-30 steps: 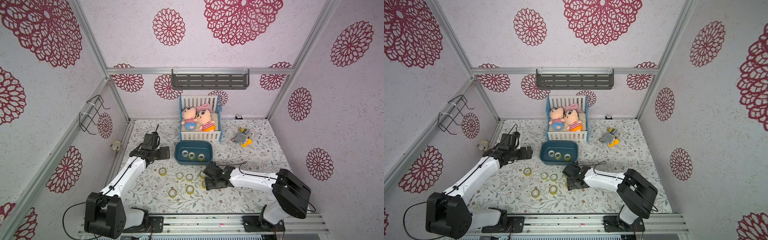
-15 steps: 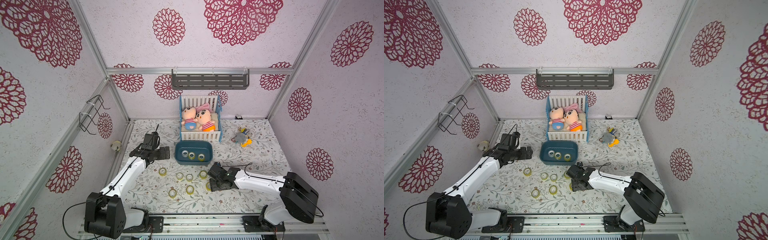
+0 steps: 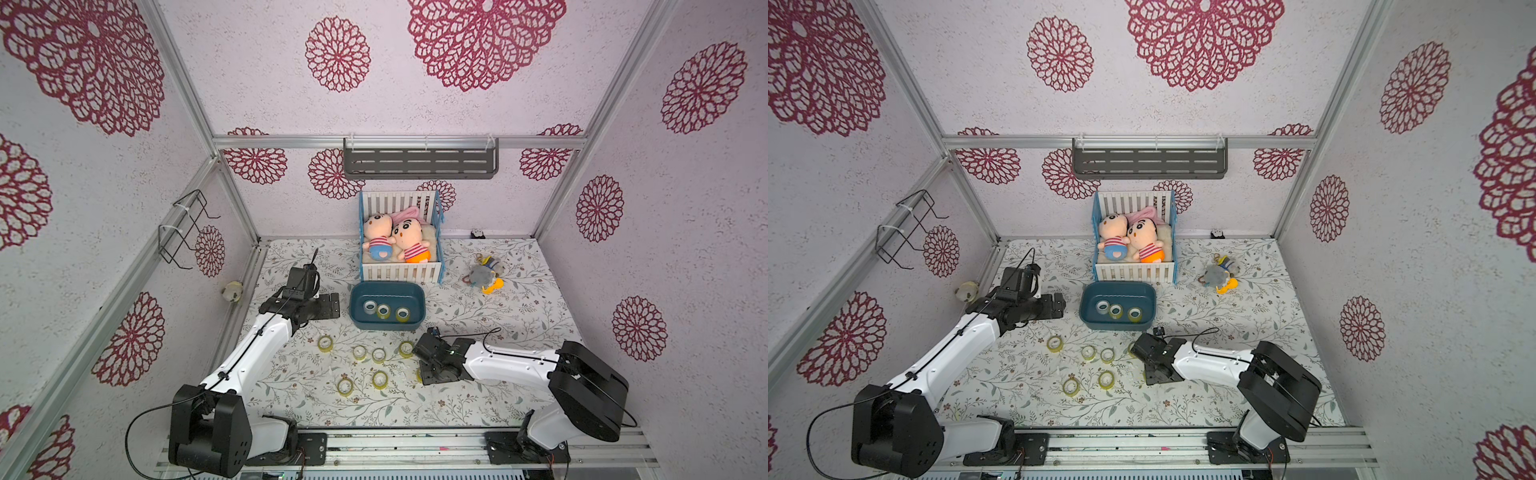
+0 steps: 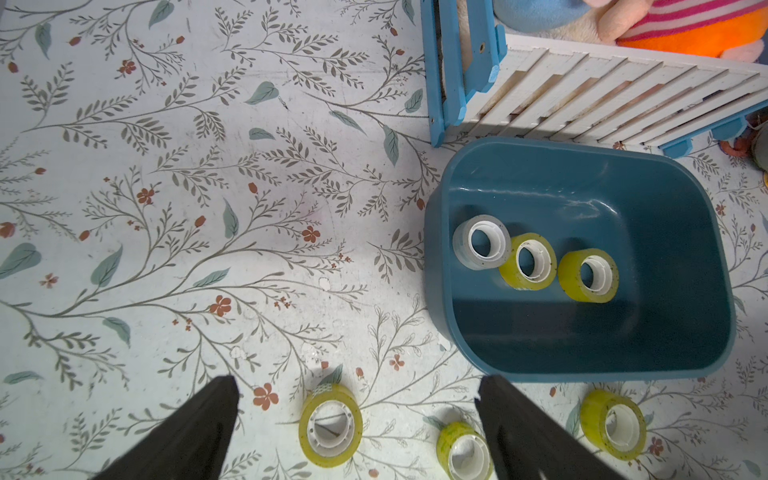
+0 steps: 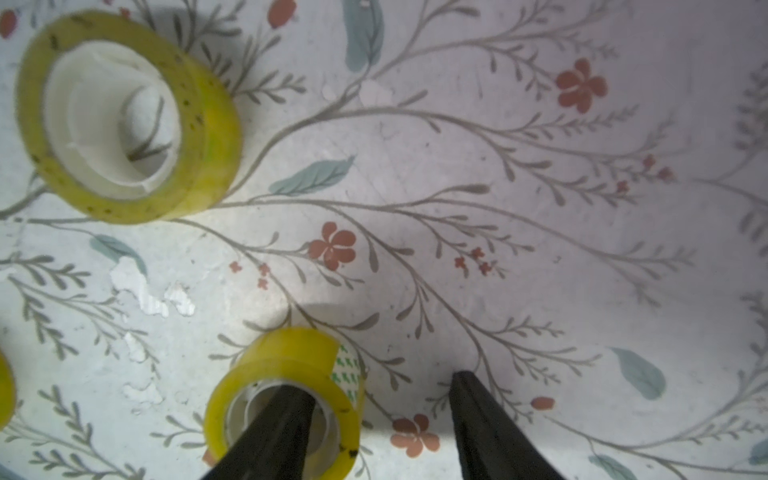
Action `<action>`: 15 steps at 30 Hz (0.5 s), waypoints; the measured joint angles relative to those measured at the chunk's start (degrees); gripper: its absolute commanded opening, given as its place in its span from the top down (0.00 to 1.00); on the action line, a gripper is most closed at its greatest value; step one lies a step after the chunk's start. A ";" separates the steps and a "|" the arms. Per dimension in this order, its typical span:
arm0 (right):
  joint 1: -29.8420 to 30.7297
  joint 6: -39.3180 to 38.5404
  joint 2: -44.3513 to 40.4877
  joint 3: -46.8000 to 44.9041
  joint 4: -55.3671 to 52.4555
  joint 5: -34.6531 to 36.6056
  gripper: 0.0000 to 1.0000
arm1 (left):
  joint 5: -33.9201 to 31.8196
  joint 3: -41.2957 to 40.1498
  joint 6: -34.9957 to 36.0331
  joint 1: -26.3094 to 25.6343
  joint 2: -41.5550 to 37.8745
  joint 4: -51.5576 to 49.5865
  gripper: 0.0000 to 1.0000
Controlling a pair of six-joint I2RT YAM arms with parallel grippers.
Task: Put the transparent tape into the storage box
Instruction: Pick up the tape at the center of the board.
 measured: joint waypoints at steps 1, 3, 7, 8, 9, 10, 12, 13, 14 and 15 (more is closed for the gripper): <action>0.00 0.31 -0.33 -0.48 0.24 0.57 0.57 | -0.02 0.00 0.00 -0.02 0.00 0.00 0.03; 0.00 0.92 -1.14 -1.40 0.59 1.20 0.65 | -0.02 0.00 0.00 -0.02 0.00 0.00 0.03; -0.02 1.88 -3.08 -2.99 0.17 1.73 0.76 | -0.09 0.00 0.00 -0.02 0.00 0.00 0.03; -0.02 1.99 -3.65 -3.32 -0.28 1.88 0.79 | -0.09 0.00 0.00 -0.02 0.00 0.00 0.03; -0.02 2.05 -4.33 -3.48 -0.81 1.99 0.81 | -0.09 0.00 0.00 -0.02 0.00 0.00 0.03; -0.02 2.23 -5.18 -3.52 -1.66 2.10 0.84 | -0.11 0.00 0.00 -0.02 0.00 0.00 0.03; -0.02 2.27 -6.95 -3.43 -3.21 2.38 0.90 | -0.15 0.00 0.00 -0.02 0.00 0.00 0.03; -0.02 2.34 -8.02 -3.28 -4.07 2.60 0.94 | -0.15 0.00 0.00 -0.02 0.00 0.00 0.03; -0.02 2.36 -8.87 -3.06 -4.79 2.82 0.96 | -0.15 0.00 0.02 -0.02 0.00 0.00 0.03; -0.02 2.38 -9.99 -2.69 -5.68 3.34 0.98 | -0.17 0.00 0.02 -0.02 0.00 0.00 0.03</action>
